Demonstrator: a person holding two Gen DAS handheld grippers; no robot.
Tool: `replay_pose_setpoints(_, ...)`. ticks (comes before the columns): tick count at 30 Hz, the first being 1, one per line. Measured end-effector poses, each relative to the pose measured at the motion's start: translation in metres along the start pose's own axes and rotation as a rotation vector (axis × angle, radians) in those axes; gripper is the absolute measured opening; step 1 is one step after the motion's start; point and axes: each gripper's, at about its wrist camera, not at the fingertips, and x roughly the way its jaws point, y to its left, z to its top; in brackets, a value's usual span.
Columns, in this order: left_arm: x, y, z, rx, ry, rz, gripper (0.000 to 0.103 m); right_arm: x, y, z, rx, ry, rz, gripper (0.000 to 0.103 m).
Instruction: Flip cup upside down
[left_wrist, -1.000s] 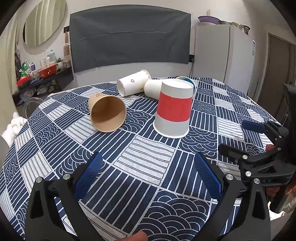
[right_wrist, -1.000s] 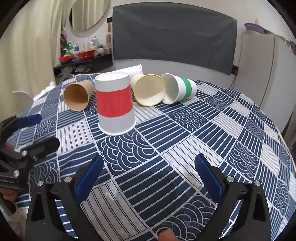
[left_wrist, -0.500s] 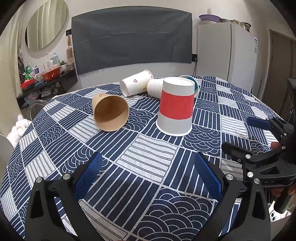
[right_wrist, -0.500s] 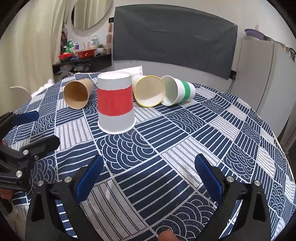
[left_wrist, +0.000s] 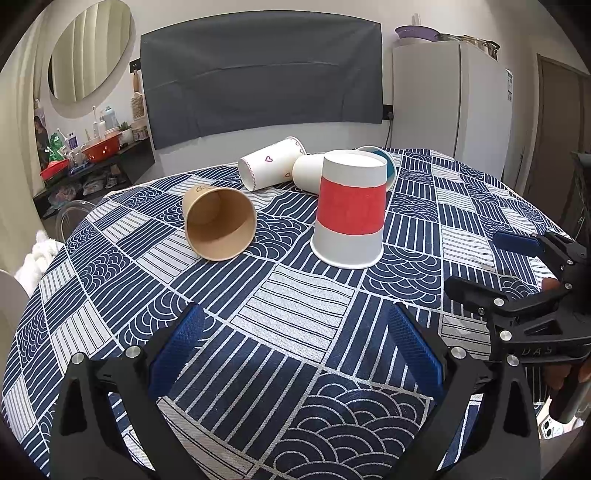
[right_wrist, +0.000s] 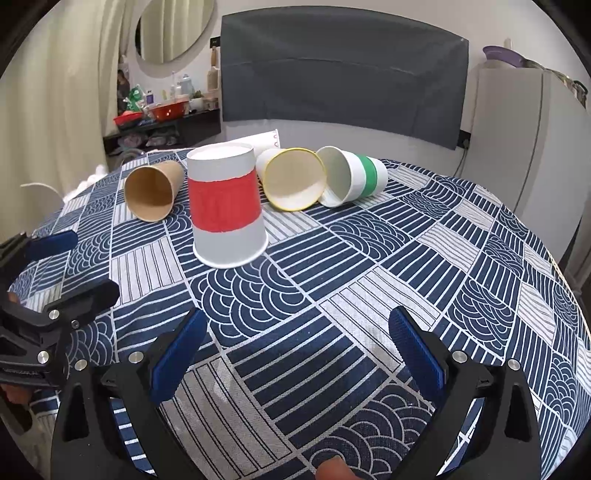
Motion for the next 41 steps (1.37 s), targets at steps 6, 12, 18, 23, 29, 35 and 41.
replay_pose_setpoints(6, 0.0016, -0.0001, 0.0002, 0.001, 0.006, -0.003, 0.097, -0.0005, 0.0004, -0.0007, 0.0, -0.003, -0.011, 0.095)
replay_pose_setpoints(12, 0.0016, -0.0004, -0.0001, 0.0, 0.006, -0.004, 0.097, -0.0013, 0.0008, -0.0009, 0.0, -0.007, -0.012, 0.095)
replay_pose_setpoints(18, 0.002, -0.0005, -0.0005, -0.001, 0.009, -0.005, 0.097, -0.0026, 0.0031, -0.0012, -0.012, -0.012, -0.014, 0.095)
replay_pose_setpoints(23, 0.0024, -0.0009, -0.0005, 0.002, 0.011, -0.002, 0.097, -0.0024, 0.0028, -0.0012, -0.012, -0.011, -0.013, 0.095)
replay_pose_setpoints(29, 0.0029, 0.0002, -0.0008, -0.007, 0.015, 0.001, 0.097, -0.002, 0.0028, -0.001, -0.012, -0.011, -0.01, 0.095)
replay_pose_setpoints(35, 0.0053, 0.001, -0.0006, -0.009, 0.029, 0.006, 0.097, -0.0021, 0.0026, -0.001, -0.011, -0.011, -0.01, 0.095)
replay_pose_setpoints(41, 0.0037, -0.0016, -0.0011, 0.005, 0.024, 0.013, 0.097, -0.0021, 0.0022, -0.0013, -0.005, -0.009, -0.008, 0.095)
